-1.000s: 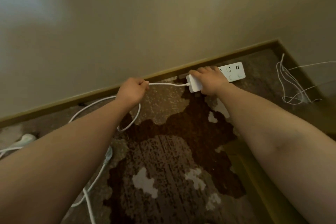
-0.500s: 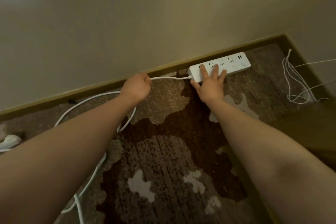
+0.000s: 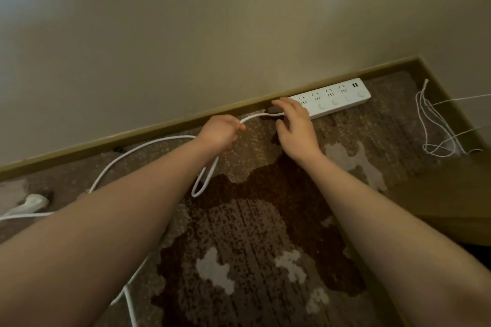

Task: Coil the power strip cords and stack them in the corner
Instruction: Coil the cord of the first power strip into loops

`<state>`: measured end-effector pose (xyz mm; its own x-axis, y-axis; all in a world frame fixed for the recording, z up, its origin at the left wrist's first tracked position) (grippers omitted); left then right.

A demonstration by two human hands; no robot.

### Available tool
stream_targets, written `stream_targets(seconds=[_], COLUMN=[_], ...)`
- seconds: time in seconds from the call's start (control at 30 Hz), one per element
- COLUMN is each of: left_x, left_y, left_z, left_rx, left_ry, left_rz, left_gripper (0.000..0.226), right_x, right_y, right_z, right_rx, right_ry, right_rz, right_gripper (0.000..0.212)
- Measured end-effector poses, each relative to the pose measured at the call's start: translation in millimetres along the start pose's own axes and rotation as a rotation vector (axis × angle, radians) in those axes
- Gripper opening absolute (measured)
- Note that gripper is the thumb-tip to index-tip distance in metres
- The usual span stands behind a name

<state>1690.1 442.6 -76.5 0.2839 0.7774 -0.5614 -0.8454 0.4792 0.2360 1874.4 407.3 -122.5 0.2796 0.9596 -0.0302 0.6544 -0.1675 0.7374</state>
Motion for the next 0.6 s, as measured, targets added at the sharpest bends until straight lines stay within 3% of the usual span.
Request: stream_targets(seconds=[0.1, 0.23, 0.37, 0.5, 0.6], left_x=[0, -6, -18, -38, -53], left_y=[-6, -9, 6, 53, 104], left_z=[2, 3, 3, -8, -17], left_rx=[0.1, 0.107, 0.094, 0.113, 0.483], left_ry=[-0.119, -0.204, -0.193, -0.255, -0.431], left_rz=[0.022, -0.003, -0.107, -0.148, -0.057], left_gripper=[0.024, 0.026, 0.019, 0.019, 0.021], right_x=[-5, -3, 5, 18, 18], right_y=[3, -1, 2, 8, 11], right_z=[-14, -29, -40, -46, -52], right_rx=[0.131, 0.052, -0.044, -0.009, -0.072], right_ry=[0.014, 0.029, 0.039, -0.065, -0.097], right_rz=[-0.154, -0.428, -0.368, -0.232, -0.246], right_gripper=[0.044, 0.031, 0.021, 0.019, 0.022])
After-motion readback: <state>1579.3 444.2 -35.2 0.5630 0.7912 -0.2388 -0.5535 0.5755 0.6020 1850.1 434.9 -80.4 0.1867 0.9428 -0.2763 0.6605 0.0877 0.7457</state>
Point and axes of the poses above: each hand's wrist, its own x-axis towards the middle knuckle, its own y-axis out of the back of the hand, z = x × y, the point moved 2 cm from there along x, towards the middle knuckle, and after that the axes turned 8 degrees about -y, right-handed, at the moved point
